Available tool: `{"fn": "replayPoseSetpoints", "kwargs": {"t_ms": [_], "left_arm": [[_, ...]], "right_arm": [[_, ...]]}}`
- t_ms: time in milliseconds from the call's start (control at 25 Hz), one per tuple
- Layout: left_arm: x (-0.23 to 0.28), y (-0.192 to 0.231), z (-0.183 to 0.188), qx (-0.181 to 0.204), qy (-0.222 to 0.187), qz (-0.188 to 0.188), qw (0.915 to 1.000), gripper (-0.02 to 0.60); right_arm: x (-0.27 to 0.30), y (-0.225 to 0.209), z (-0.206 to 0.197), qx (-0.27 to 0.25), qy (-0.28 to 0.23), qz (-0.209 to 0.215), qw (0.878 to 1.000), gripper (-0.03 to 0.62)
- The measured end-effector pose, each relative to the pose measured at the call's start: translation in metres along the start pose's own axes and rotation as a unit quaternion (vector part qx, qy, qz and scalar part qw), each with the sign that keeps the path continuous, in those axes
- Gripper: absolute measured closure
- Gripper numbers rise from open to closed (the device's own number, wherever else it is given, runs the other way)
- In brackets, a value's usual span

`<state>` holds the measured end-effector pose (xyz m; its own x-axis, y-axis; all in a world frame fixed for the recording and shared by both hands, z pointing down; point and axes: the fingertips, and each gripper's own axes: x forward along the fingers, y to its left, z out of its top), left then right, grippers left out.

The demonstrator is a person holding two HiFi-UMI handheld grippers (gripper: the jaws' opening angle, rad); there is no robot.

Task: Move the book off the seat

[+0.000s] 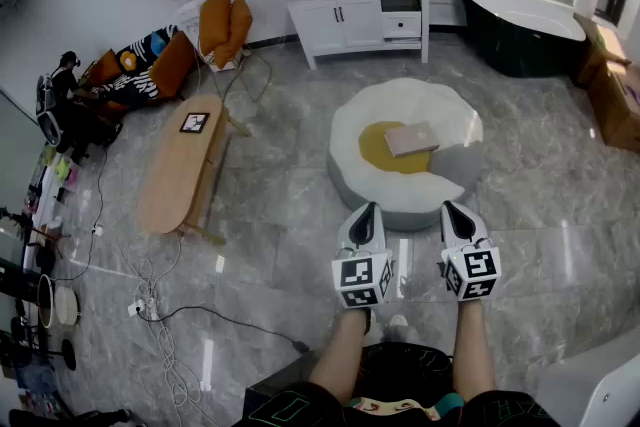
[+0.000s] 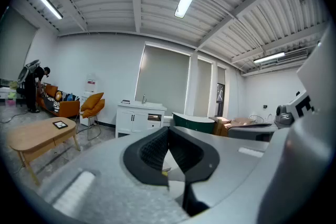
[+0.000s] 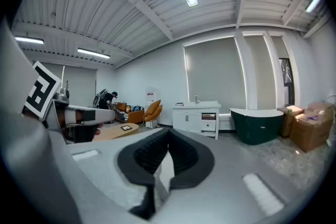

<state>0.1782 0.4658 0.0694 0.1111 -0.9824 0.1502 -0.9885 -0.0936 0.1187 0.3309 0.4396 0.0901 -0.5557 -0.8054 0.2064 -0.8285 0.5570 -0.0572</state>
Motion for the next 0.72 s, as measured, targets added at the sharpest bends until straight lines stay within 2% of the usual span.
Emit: {"fn": "replayPoseSetpoints", "kwargs": {"t_ms": [160, 360, 720], "left_arm": [[0.001, 0.002, -0.002, 0.001, 0.004, -0.001, 1.0000, 0.571], [0.012, 0.007, -0.002, 0.002, 0.013, 0.007, 0.9999, 0.571], [0.029, 0.016, 0.013, -0.008, -0.006, 0.019, 0.9998, 0.571]], "right_arm": [[0.002, 0.000, 0.003, -0.004, -0.006, 0.008, 1.000, 0.591], [0.009, -0.012, 0.031, 0.021, -0.056, 0.013, 0.998, 0.592], [0.024, -0.027, 0.041, 0.009, -0.058, 0.020, 0.998, 0.591]]}}
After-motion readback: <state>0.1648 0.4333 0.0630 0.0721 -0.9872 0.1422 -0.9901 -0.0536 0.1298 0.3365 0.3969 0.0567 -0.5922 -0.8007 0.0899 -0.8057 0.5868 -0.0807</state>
